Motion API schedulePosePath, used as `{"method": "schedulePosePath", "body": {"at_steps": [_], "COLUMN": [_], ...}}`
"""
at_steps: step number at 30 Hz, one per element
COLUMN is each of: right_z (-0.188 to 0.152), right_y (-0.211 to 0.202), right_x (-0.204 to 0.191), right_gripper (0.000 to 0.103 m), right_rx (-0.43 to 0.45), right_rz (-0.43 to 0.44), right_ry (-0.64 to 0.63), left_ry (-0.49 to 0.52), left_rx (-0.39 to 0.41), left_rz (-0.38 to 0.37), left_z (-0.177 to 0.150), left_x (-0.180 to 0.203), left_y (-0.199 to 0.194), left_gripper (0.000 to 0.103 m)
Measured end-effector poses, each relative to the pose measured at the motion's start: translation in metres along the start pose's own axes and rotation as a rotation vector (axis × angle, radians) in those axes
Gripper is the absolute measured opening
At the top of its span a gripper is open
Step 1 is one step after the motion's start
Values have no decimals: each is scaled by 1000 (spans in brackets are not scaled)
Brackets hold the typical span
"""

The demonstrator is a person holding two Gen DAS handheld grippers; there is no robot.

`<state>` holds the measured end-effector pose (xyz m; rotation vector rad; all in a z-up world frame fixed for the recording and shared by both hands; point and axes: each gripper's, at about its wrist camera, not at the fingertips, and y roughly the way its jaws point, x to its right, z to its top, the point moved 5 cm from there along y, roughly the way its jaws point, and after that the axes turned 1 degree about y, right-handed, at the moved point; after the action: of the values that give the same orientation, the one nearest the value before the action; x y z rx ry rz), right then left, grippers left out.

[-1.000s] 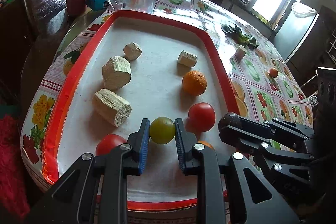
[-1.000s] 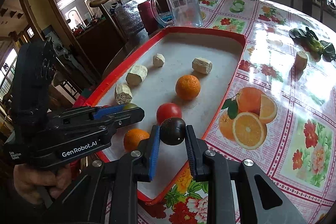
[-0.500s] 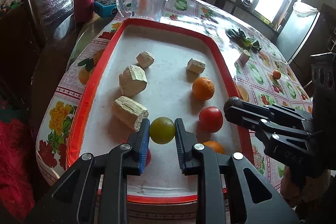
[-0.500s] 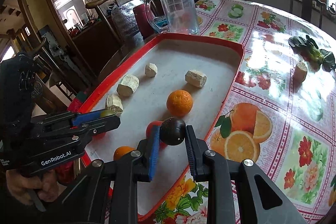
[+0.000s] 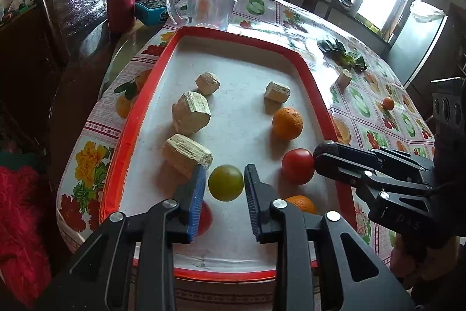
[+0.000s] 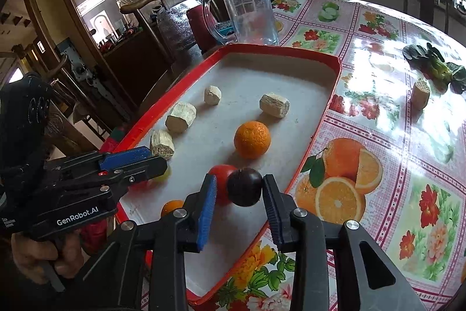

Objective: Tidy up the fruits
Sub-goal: 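Open the right gripper to drop the plum while the left gripper drops the lime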

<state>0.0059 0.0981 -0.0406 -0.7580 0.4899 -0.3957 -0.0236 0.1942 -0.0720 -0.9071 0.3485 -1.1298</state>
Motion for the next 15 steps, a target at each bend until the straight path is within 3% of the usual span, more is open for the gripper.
{"method": "schedulePosePath", "body": {"at_steps": [1, 3, 15], "right_z": [0, 0, -3], "right_y": [-1, -5, -43], "right_x": [0, -1, 13], "right_gripper": [36, 36, 36], "right_rx": [3, 9, 71], "right_rz": [-1, 2, -11], "right_ry": [-1, 0, 20], "left_ry": [-1, -5, 10], "left_rx": [7, 23, 24], "left_rz": [10, 30, 36], "left_z": [0, 0, -5], "left_x": [-1, -2, 4], "left_y": [-2, -6, -16], "left_gripper": [53, 63, 63]}}
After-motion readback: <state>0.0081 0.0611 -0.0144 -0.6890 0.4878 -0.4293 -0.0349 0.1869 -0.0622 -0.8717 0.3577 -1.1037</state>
